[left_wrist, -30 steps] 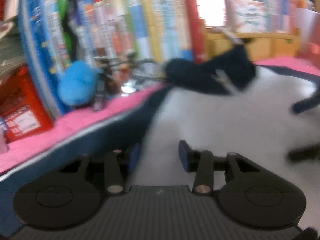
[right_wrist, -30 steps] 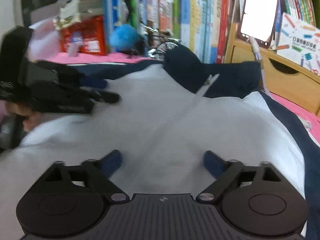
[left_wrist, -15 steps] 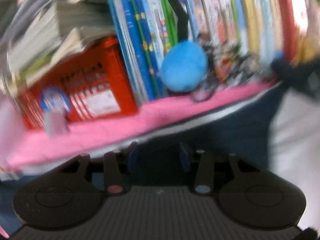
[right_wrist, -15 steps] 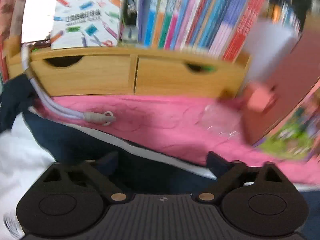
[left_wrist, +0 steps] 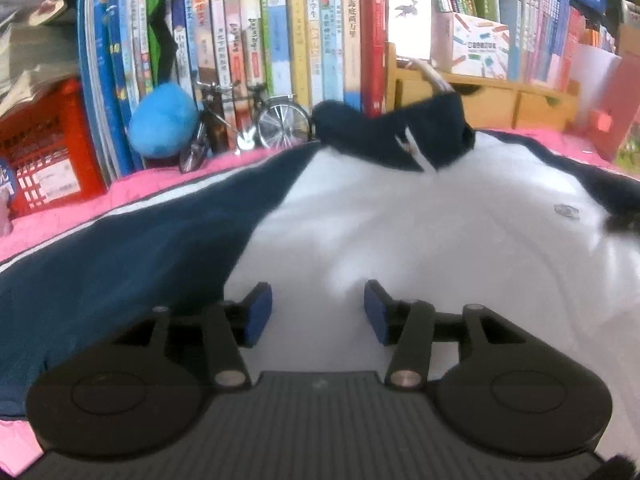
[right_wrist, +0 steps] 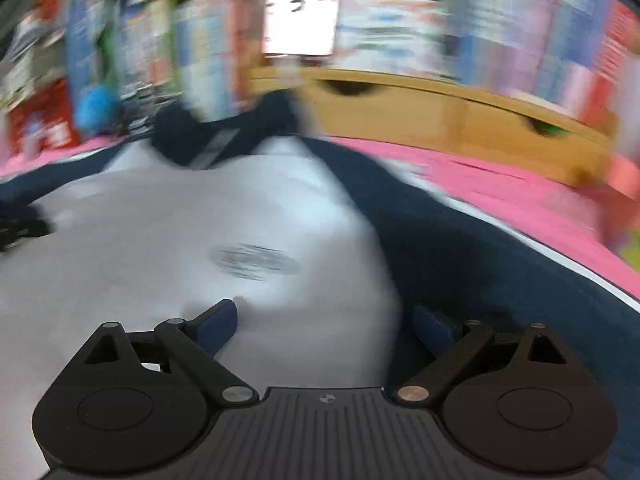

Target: Fold clothes

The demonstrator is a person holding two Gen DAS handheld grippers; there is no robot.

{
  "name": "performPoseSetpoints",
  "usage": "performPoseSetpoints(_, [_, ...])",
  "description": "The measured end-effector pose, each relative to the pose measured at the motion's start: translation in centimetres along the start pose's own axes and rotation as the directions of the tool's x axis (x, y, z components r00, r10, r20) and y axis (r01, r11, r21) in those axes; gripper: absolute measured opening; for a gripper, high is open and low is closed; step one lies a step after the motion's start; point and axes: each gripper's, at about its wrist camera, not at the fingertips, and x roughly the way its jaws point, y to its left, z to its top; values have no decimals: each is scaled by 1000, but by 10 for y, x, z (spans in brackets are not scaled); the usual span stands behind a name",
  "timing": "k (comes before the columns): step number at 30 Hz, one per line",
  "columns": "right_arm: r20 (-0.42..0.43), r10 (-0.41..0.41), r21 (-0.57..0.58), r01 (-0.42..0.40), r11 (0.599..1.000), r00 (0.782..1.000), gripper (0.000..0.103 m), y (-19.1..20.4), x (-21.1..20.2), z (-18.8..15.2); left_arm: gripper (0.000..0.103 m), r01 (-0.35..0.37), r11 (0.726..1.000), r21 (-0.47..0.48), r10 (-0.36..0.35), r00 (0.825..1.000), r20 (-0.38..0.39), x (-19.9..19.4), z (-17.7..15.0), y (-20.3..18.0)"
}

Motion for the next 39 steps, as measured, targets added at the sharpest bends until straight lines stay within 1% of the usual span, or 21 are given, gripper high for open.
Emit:
performPoseSetpoints(2, [4, -99, 87, 98, 991, 995, 97, -51, 4, -7, 53, -13, 1000, 14, 13, 1000, 2, 1, 1, -2])
performPoseSetpoints(3, [-1, -142, 132, 140, 981, 990, 103, -76, 5, -10, 53, -22, 999, 25, 22, 1000, 4, 2, 2, -3])
performPoseSetpoints(4, [-17, -226, 183, 225, 957, 974, 102, -101, 4, -11, 53, -30, 999, 36, 30, 1000, 6, 3, 2, -3])
performPoseSetpoints(6, [-65, -398, 279, 400, 873, 915, 100, -152, 0, -12, 55, -41, 998, 47, 41, 999, 8, 5, 4, -3])
performPoseSetpoints(7, [-93, -500, 303, 503, 809, 861, 95, -169, -5, -12, 55, -44, 998, 47, 43, 999, 8, 6, 4, -2])
performPoseSetpoints(8, [-95, -551, 311, 551, 774, 829, 92, -180, -15, -14, 57, -44, 998, 44, 44, 999, 7, 6, 4, -1])
performPoseSetpoints(11, [-4, -519, 394, 479, 785, 855, 94, -198, -59, -30, 58, -41, 999, 32, 40, 999, 4, 6, 4, 0])
performPoseSetpoints(12, [14, -528, 425, 473, 772, 849, 95, -200, -73, -37, 58, -39, 999, 29, 39, 999, 4, 5, 4, 0])
performPoseSetpoints(14, [32, -570, 506, 478, 718, 821, 99, -213, -102, -52, 58, -38, 999, 27, 38, 999, 3, 5, 4, 0])
performPoseSetpoints(16, [6, -609, 594, 487, 640, 793, 102, -228, -127, -67, 58, -39, 999, 27, 39, 999, 3, 5, 4, -1])
performPoseSetpoints(19, [-93, -595, 686, 484, 543, 798, 103, -257, -139, -86, 58, -42, 999, 30, 42, 999, 4, 5, 4, -2])
performPoseSetpoints(21, [-153, -538, 703, 474, 530, 829, 103, -273, -131, -93, 58, -46, 998, 33, 46, 999, 5, 5, 4, -2])
performPoseSetpoints(23, [-138, -496, 715, 433, 549, 857, 93, -279, -120, -93, 58, -51, 998, 37, 51, 999, 6, 4, 4, -3])
performPoseSetpoints(24, [-128, -475, 721, 411, 558, 870, 77, -282, -114, -93, 59, -53, 998, 38, 53, 999, 6, 4, 4, -4])
performPoseSetpoints(25, [-121, -487, 707, 419, 569, 865, 54, -282, -112, -90, 59, -56, 998, 40, 56, 998, 7, 4, 4, -4])
performPoseSetpoints(26, [-114, -503, 691, 432, 580, 857, 46, -282, -110, -87, 59, -59, 997, 41, 58, 998, 7, 4, 4, -4])
performPoseSetpoints(28, [-99, -534, 656, 459, 600, 840, 41, -282, -107, -81, 60, -64, 997, 43, 64, 998, 8, 4, 4, -5])
performPoseSetpoints(35, [-32, -632, 526, 551, 648, 774, 56, -280, -95, -58, 62, -80, 996, 49, 79, 997, 10, 4, 4, -5])
performPoseSetpoints(36, [-21, -645, 506, 565, 652, 764, 63, -280, -94, -55, 62, -80, 996, 49, 80, 997, 10, 4, 4, -5])
performPoseSetpoints(37, [-10, -657, 486, 578, 656, 754, 81, -279, -92, -52, 62, -79, 996, 49, 79, 997, 10, 5, 4, -4])
performPoseSetpoints(39, [13, -682, 446, 606, 659, 731, 101, -273, -93, -49, 62, -79, 996, 48, 78, 997, 10, 5, 4, -4])
